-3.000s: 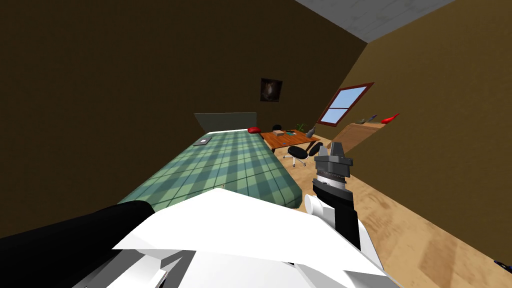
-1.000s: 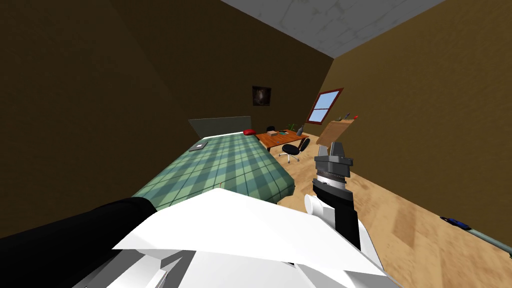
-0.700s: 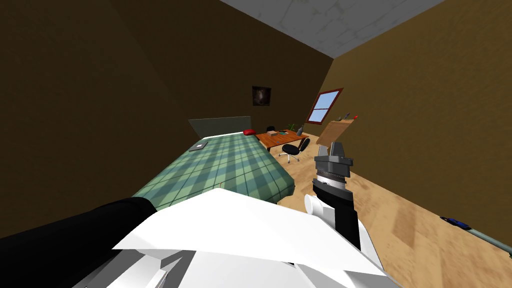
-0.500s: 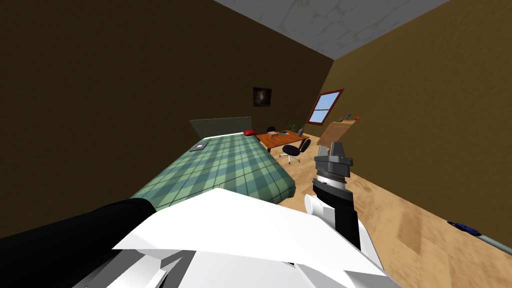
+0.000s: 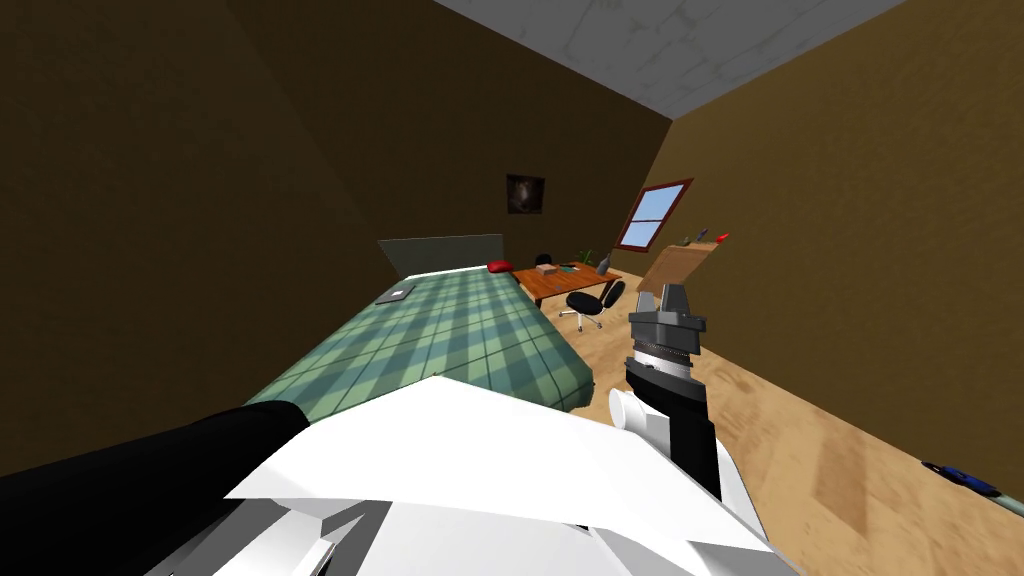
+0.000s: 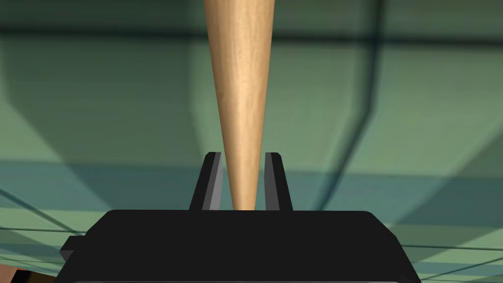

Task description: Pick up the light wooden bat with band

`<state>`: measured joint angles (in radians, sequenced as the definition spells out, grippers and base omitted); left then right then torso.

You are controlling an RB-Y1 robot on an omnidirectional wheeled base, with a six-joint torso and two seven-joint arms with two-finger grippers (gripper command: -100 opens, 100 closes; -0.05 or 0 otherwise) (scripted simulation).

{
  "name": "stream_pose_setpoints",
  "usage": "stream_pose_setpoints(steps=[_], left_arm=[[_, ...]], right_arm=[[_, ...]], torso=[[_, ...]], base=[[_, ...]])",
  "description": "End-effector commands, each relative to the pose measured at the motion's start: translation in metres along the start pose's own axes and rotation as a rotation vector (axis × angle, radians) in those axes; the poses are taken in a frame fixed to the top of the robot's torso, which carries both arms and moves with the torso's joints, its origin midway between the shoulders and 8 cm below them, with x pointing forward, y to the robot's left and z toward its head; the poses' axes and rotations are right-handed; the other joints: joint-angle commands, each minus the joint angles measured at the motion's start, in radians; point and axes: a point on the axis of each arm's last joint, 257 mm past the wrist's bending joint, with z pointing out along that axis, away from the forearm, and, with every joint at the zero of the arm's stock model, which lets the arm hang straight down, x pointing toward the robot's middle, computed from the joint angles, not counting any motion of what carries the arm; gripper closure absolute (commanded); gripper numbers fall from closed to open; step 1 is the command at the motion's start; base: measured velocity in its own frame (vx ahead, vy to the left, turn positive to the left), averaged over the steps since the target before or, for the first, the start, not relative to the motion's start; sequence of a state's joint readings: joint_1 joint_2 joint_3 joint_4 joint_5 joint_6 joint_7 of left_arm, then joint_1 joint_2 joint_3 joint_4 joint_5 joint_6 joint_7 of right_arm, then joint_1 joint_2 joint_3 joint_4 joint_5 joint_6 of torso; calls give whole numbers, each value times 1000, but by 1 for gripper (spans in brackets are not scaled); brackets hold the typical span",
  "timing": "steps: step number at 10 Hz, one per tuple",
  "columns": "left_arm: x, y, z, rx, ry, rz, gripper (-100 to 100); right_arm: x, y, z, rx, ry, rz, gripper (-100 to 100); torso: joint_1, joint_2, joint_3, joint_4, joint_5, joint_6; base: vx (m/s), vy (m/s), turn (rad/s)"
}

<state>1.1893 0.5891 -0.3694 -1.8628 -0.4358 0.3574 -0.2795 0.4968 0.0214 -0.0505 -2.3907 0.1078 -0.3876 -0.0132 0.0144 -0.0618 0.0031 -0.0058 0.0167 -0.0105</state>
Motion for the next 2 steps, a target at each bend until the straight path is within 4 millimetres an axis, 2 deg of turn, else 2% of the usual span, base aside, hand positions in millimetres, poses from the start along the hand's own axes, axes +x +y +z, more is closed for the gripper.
stream_pose_setpoints(steps=[1,2], left_arm=[[0,0,0,0,0,0,100],[0,1,-1,-2,1,0,0]], right_arm=[[0,0,0,0,0,0,0],[0,0,0,0,0,0,0]], torso=[[0,0,0,0,0,0],[1,2,1,0,0,0]], base=[[48,-11,13],[8,-3,0]])
